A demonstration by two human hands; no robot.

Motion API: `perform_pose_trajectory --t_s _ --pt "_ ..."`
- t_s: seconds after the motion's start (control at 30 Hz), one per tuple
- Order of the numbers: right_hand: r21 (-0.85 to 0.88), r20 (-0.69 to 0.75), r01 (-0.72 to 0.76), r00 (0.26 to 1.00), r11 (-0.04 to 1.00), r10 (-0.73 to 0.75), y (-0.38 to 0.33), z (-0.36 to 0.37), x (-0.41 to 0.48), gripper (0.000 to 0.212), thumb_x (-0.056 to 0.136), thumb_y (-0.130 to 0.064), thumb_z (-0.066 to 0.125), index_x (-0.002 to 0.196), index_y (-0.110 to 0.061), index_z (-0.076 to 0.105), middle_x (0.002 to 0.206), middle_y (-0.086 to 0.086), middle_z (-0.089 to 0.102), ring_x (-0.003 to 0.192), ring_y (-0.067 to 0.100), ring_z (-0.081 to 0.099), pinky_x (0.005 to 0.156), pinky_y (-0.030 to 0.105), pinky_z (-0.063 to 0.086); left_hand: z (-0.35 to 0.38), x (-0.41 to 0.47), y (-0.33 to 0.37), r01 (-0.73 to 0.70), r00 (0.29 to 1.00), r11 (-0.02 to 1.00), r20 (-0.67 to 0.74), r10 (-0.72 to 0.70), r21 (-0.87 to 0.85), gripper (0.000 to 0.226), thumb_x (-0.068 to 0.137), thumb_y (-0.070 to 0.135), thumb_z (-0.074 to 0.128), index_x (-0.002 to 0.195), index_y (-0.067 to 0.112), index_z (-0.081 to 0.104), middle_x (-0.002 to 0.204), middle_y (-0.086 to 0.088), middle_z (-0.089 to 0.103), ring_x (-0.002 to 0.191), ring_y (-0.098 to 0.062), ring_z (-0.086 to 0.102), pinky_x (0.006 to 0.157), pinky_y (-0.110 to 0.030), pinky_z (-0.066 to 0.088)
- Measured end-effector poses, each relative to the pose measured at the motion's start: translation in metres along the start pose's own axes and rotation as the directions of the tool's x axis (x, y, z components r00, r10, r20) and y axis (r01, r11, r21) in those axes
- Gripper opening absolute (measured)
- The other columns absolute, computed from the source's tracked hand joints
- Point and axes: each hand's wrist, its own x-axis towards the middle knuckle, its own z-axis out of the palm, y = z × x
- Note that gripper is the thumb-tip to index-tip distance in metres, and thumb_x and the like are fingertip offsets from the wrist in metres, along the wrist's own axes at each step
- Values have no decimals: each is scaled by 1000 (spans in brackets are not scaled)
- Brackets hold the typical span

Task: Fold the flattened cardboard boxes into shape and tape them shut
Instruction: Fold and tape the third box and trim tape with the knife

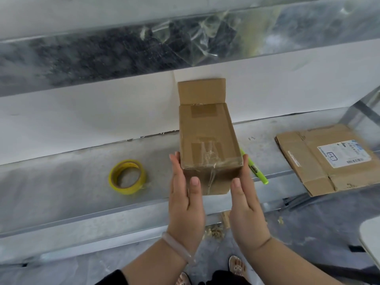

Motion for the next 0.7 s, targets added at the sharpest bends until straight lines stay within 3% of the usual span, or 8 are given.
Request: perform_pose_trajectory --t_s 0.07,0.13,0.27,0.33,0.43,0.53,0.6,0.7 --pt "36 -44 -37 998 999 38 -6 1 1 47 99 -42 34 146 -48 29 141 -35 36 119 -32 31 90 -8 26 2 1 5 70 997 997 -26 -70 -28 64 91 57 35 147 38 13 155 15 29 142 0 25 118 -37 25" --pt "41 -65 -11 998 999 14 -12 3 5 54 94 -52 39 147 -39 39 139 -29 48 122 -22 41 92 -3 33 1 4 7 83 996 996 -24 -84 -33 67 89 60 40 149 34 27 148 13 41 138 -6 35 114 -40 32" --pt "-57 -128 -27 992 998 19 -15 14 23 55 78 -69 55 124 -38 59 123 -8 62 117 11 57 98 35 50 7 17 15 143 986 989 -96 -139 34 76 74 67 59 140 34 40 133 15 42 125 2 42 104 -24 40" --pt "-47 -190 -79 979 996 69 -15 20 31 56 69 -69 59 114 -36 63 118 -5 62 111 13 60 93 41 54 13 22 17 188 974 980 -139 -176 71 77 73 59 69 140 35 38 129 13 39 121 1 43 100 -17 38" --pt "-60 -234 -64 971 996 48 -17 23 34 35 74 -58 57 101 -37 67 108 -5 65 103 13 62 89 41 55 13 27 17 180 974 979 -159 -163 94 70 78 48 69 141 32 41 125 10 41 121 3 39 103 -22 35" --pt "-63 -269 4 963 998 -21 -14 20 33 16 91 -39 55 96 -33 69 100 -6 67 92 9 62 84 36 54 14 26 12 125 984 985 -141 -107 122 66 82 45 58 143 26 42 127 7 44 112 27 24 99 -5 23" --pt "-50 -300 18 953 999 -32 -13 19 33 20 98 -32 50 93 -28 69 91 -11 68 85 5 61 77 26 50 15 26 9 114 985 985 -146 -95 131 66 84 46 48 145 23 41 129 4 44 111 28 23 93 5 18" --pt "18 -310 -5 951 1000 10 -12 20 34 28 103 -25 44 80 -26 60 66 -25 58 65 -6 52 64 8 41 14 28 6 95 984 988 -161 -74 124 62 89 44 38 146 21 40 122 2 45 109 22 31 90 5 21"
